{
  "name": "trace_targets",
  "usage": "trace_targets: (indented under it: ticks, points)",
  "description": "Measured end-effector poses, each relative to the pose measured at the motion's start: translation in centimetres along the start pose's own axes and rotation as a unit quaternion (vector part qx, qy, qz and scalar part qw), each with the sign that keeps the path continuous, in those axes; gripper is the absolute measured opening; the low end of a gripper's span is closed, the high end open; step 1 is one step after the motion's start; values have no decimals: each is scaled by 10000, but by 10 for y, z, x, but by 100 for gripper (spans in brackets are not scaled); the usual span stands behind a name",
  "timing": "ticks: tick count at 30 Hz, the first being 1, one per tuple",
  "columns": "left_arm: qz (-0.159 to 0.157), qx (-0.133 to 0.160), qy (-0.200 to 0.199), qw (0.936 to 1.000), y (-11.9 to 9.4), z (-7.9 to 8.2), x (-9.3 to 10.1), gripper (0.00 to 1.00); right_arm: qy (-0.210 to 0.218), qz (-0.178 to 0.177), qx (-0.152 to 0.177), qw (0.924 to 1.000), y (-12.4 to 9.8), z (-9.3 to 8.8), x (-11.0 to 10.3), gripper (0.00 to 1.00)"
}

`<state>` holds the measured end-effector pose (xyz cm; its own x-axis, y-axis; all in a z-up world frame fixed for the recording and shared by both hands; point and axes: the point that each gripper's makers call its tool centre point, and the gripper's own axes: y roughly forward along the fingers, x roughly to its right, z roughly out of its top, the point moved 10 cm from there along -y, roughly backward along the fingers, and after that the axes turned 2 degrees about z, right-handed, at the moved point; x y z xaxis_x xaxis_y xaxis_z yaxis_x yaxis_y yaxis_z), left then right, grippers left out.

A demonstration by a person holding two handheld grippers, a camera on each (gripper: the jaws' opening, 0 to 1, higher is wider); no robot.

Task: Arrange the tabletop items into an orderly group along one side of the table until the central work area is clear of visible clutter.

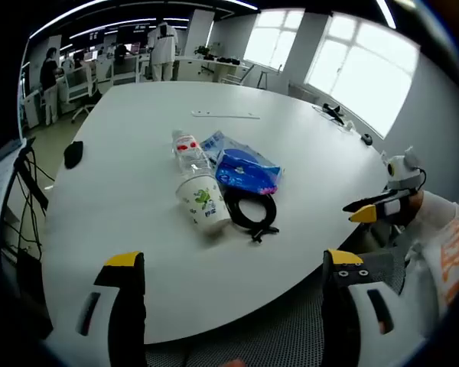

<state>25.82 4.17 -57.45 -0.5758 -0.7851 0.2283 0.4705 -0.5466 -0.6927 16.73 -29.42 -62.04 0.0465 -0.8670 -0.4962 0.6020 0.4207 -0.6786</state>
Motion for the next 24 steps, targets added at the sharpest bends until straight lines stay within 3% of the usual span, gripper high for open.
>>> trace_targets:
  ticks: [14,24]
  points:
    - [-78,-42,-9,10000,4,-1,2,99,112,-89,25,9999,-8,-9,5,72]
    - [-62,6,-53,10000,3,-3,3,99,90,-75,28,9999,-7,-6,4,72]
